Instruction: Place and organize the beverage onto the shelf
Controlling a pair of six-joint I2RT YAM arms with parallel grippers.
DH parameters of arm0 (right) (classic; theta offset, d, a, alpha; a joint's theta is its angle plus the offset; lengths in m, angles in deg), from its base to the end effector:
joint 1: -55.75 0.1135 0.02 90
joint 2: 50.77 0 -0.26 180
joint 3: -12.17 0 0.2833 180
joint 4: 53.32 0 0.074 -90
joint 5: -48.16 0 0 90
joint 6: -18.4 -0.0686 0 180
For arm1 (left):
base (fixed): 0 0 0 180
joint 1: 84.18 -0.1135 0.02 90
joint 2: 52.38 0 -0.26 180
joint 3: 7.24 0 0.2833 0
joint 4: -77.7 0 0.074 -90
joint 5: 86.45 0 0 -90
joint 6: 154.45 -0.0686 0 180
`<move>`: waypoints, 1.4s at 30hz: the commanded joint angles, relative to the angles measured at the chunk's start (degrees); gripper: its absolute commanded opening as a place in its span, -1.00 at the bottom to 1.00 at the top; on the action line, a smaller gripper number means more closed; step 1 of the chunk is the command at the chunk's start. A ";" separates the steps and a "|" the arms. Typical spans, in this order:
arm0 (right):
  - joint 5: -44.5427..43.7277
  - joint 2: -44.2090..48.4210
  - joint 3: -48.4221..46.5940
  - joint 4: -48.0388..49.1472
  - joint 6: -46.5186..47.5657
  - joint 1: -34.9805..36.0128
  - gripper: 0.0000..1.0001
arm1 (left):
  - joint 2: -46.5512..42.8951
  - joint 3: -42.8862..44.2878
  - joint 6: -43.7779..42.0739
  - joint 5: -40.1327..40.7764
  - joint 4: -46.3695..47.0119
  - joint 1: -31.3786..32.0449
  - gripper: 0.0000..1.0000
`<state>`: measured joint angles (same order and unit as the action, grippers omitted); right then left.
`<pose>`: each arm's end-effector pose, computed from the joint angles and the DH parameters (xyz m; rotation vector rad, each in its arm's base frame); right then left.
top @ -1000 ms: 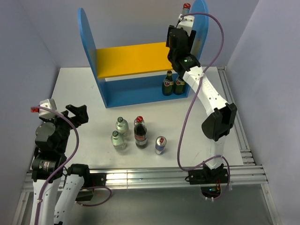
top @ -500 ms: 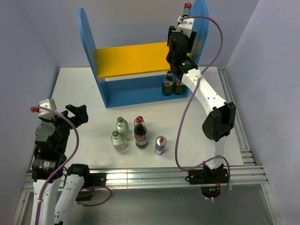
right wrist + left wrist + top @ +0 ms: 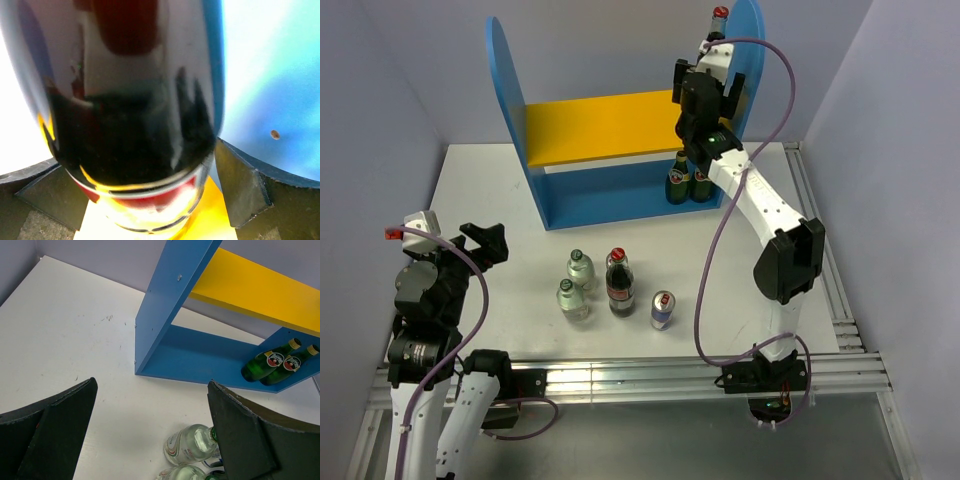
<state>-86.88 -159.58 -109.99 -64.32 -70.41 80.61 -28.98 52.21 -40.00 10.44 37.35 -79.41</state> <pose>0.4758 0.1669 0.4300 0.2778 1.5230 -0.2730 0.1523 -0.0045 0.3728 -0.3729 1.6107 -0.2901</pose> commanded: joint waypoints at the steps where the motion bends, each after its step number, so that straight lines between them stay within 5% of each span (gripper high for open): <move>1: -0.40 5.10 0.68 0.70 -0.49 0.27 1.00 | -0.11 0.06 -1.24 -0.74 1.75 -0.38 0.99; 27: 16.37 25.38 19.04 -6.15 -10.50 2.47 1.00 | -0.90 0.06 -1.24 -0.04 1.66 -0.73 0.99; 36: 14.88 48.42 42.22 -7.03 -16.38 13.88 1.00 | -0.81 0.33 -1.51 -1.44 1.58 -1.00 0.99; 42: 16.99 59.06 55.59 -7.22 -22.36 28.73 1.00 | -0.55 0.06 -1.60 -2.15 1.93 -1.70 0.99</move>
<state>-72.08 -102.91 -59.76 -71.00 -87.88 103.60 -29.42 52.21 -40.37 9.63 37.35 -80.46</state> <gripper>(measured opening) 0.998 0.993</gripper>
